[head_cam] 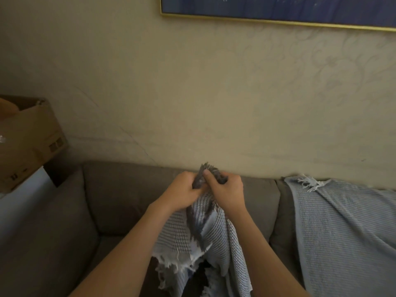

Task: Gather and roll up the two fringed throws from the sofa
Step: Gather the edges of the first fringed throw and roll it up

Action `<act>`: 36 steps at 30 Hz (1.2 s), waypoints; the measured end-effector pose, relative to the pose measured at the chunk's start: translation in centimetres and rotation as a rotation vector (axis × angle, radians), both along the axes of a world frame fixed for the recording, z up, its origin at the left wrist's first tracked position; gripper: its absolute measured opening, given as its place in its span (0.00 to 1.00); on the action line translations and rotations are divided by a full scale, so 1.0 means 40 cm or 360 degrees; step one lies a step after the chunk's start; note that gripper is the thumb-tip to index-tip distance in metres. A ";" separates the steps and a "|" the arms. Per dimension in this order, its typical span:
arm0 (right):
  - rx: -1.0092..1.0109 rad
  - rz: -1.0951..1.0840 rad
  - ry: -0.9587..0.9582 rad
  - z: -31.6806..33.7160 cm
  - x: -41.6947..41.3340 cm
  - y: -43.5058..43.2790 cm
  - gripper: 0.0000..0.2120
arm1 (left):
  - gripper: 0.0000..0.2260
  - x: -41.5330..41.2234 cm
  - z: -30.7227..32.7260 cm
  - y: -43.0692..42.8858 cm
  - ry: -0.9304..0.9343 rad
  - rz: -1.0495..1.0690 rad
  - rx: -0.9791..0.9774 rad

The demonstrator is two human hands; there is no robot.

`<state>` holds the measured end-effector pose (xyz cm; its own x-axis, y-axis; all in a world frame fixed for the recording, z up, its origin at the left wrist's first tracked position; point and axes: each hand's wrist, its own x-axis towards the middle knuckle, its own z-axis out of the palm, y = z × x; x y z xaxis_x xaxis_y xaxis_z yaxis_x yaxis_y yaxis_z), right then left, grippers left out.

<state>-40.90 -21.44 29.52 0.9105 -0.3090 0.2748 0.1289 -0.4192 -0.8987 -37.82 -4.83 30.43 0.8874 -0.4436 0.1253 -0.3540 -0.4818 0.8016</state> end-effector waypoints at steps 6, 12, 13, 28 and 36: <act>0.0008 0.0256 0.0049 -0.018 -0.007 -0.004 0.08 | 0.15 0.036 0.064 0.004 -0.0399 0.0484 -0.0029; -0.0222 0.0392 0.0334 -0.065 0.012 -0.008 0.20 | 0.23 0.077 0.149 0.045 -0.0554 0.0900 -0.0085; -0.0232 0.0450 0.0421 -0.071 0.014 -0.017 0.21 | 0.24 0.083 0.164 0.054 -0.0549 0.0991 -0.0098; -0.0581 -0.0575 -0.0341 0.068 0.105 -0.052 0.20 | 0.15 0.138 0.299 0.106 -0.0535 0.1649 -0.0608; -0.1331 0.0060 -0.0181 -0.051 0.072 0.013 0.23 | 0.14 0.133 0.239 0.071 -0.0419 0.1138 -0.0534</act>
<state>-38.02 -20.91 27.48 0.8690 0.0670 0.4902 0.2269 -0.9344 -0.2746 -32.49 -2.01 39.97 0.8641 0.3138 0.3935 -0.2494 -0.4122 0.8763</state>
